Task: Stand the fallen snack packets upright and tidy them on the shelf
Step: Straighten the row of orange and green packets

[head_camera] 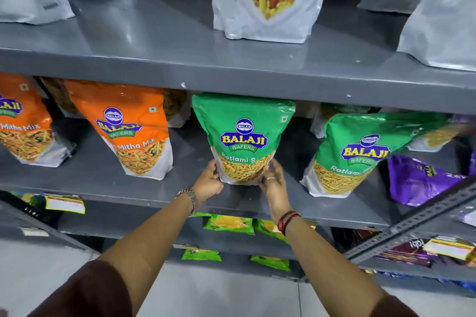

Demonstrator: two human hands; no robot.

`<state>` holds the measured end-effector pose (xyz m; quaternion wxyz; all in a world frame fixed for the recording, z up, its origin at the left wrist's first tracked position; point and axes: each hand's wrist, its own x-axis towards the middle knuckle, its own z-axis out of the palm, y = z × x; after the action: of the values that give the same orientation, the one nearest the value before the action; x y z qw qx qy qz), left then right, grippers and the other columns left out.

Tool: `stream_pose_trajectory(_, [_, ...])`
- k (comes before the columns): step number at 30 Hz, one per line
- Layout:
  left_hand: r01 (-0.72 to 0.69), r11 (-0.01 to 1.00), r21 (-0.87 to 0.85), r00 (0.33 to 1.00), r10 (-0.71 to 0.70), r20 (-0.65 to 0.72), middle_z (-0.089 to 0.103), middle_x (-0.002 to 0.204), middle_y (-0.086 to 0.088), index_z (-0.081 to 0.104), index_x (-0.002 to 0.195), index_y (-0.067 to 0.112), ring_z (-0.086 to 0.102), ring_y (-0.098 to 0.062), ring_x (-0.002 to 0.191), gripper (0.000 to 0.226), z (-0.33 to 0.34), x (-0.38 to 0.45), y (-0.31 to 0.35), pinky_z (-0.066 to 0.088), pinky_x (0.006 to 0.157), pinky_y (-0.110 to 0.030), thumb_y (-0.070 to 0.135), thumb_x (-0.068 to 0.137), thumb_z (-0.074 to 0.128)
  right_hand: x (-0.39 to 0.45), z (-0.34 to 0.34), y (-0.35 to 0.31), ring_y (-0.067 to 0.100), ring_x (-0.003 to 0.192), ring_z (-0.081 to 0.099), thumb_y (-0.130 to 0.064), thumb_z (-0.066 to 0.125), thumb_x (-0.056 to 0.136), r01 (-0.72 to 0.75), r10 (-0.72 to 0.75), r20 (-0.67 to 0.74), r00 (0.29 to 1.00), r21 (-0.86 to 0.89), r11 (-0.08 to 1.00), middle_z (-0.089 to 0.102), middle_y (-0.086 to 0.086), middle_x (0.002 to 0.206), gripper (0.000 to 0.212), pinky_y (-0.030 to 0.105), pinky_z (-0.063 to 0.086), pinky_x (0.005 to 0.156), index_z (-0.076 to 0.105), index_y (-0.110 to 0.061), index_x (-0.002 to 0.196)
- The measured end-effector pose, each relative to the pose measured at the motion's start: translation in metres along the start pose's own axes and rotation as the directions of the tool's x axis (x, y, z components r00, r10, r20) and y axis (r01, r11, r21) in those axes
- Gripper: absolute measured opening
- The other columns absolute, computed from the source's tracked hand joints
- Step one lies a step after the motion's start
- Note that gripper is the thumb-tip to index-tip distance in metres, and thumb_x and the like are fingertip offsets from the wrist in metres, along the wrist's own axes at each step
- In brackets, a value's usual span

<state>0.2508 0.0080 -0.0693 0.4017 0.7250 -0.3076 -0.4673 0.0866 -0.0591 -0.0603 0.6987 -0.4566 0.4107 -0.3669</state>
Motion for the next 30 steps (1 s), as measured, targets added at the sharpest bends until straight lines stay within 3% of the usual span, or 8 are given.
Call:
stream_pose_trajectory(3, [-0.009, 1.0, 0.0, 1.0, 0.009, -0.005, 0.047, 0.11, -0.004, 0.027, 0.138, 0.021, 0.044, -0.02, 0.094, 0.08, 0.017, 0.003, 0.009, 0.038, 0.066, -0.037, -0.016, 0.069, 0.04, 0.005, -0.017, -0.004, 0.033, 0.126, 0.049, -0.015, 0.037, 0.098, -0.01, 0.011, -0.045, 0.999, 0.019, 1.0, 0.048, 0.015, 0.14, 0.042, 0.043, 0.042, 0.103, 0.034, -0.015, 0.14])
stream_pose_trajectory(8, [-0.017, 1.0, 0.02, 0.998, 0.018, -0.056, 0.051, 0.087, 0.009, 0.027, 0.139, 0.024, 0.046, -0.005, 0.073, 0.072, 0.039, 0.008, 0.015, 0.043, 0.068, -0.037, -0.008, 0.075, 0.04, 0.011, -0.035, -0.007, 0.033, 0.127, 0.048, -0.018, 0.036, 0.099, -0.007, 0.012, -0.102, 0.995, 0.047, 0.999, 0.053, 0.012, 0.131, 0.04, 0.043, 0.04, 0.105, 0.035, -0.016, 0.139])
stream_pose_trajectory(13, [-0.039, 0.999, 0.029, 0.995, 0.042, -0.095, 0.054, 0.116, -0.006, 0.029, 0.14, 0.021, 0.054, -0.025, 0.102, 0.064, 0.047, 0.002, 0.016, 0.041, 0.067, -0.036, -0.002, 0.082, 0.04, 0.012, -0.044, -0.008, 0.03, 0.125, 0.05, -0.021, 0.037, 0.098, -0.026, 0.028, -0.112, 0.993, 0.019, 0.999, 0.053, 0.009, 0.13, 0.039, 0.039, 0.043, 0.102, 0.039, -0.018, 0.137])
stream_pose_trajectory(17, [-0.043, 0.999, 0.013, 0.993, 0.044, -0.11, 0.053, 0.134, -0.006, 0.031, 0.14, 0.02, 0.053, -0.025, 0.119, 0.061, 0.049, -0.002, 0.016, 0.049, 0.087, -0.038, -0.001, 0.084, 0.045, 0.009, -0.045, -0.007, 0.029, 0.122, 0.052, -0.021, 0.036, 0.098, -0.028, 0.028, -0.106, 0.994, 0.006, 1.0, 0.054, 0.004, 0.122, 0.039, 0.038, 0.044, 0.1, 0.04, -0.018, 0.137])
stream_pose_trajectory(19, [-0.036, 0.999, -0.011, 0.993, 0.035, -0.111, 0.053, 0.134, -0.005, 0.031, 0.14, 0.02, 0.053, -0.022, 0.116, 0.064, 0.05, -0.003, 0.016, 0.05, 0.089, -0.039, -0.004, 0.083, 0.045, 0.008, -0.046, -0.005, 0.027, 0.119, 0.052, -0.02, 0.035, 0.099, -0.026, 0.026, -0.101, 0.995, 0.0, 1.0, 0.053, 0.005, 0.123, 0.039, 0.035, 0.044, 0.097, 0.039, -0.019, 0.137])
stream_pose_trajectory(23, [-0.033, 0.999, -0.014, 0.991, 0.031, -0.13, 0.053, 0.133, -0.007, 0.031, 0.14, 0.019, 0.054, -0.025, 0.116, 0.067, 0.05, -0.007, 0.016, 0.049, 0.071, -0.033, -0.009, 0.081, 0.042, 0.004, -0.047, -0.003, 0.025, 0.12, 0.052, -0.02, 0.034, 0.099, -0.026, 0.025, -0.084, 0.996, -0.013, 1.0, 0.052, 0.001, 0.124, 0.039, 0.033, 0.044, 0.094, 0.039, -0.02, 0.137])
stream_pose_trajectory(28, [0.009, 0.999, 0.04, 0.968, 0.001, -0.251, 0.047, 0.13, -0.021, 0.044, 0.125, 0.001, 0.051, -0.037, 0.116, 0.045, 0.06, -0.011, 0.015, 0.045, 0.101, -0.05, -0.005, 0.081, 0.045, 0.001, -0.053, 0.005, 0.027, 0.132, 0.044, -0.022, 0.035, 0.099, -0.038, 0.032, -0.069, 0.997, -0.094, 0.995, 0.044, 0.006, 0.143, 0.043, 0.041, 0.037, 0.111, 0.033, -0.02, 0.142])
stream_pose_trajectory(30, [0.022, 0.999, -0.047, 0.938, -0.037, -0.346, 0.045, 0.12, -0.019, 0.039, 0.125, -0.004, 0.051, -0.031, 0.107, 0.044, 0.07, -0.017, 0.013, 0.05, 0.089, -0.04, -0.008, 0.082, 0.045, -0.005, -0.06, 0.011, 0.026, 0.134, 0.041, -0.021, 0.037, 0.098, -0.026, 0.012, -0.08, 0.997, -0.172, 0.985, 0.042, 0.007, 0.146, 0.042, 0.044, 0.033, 0.114, 0.037, -0.016, 0.14])
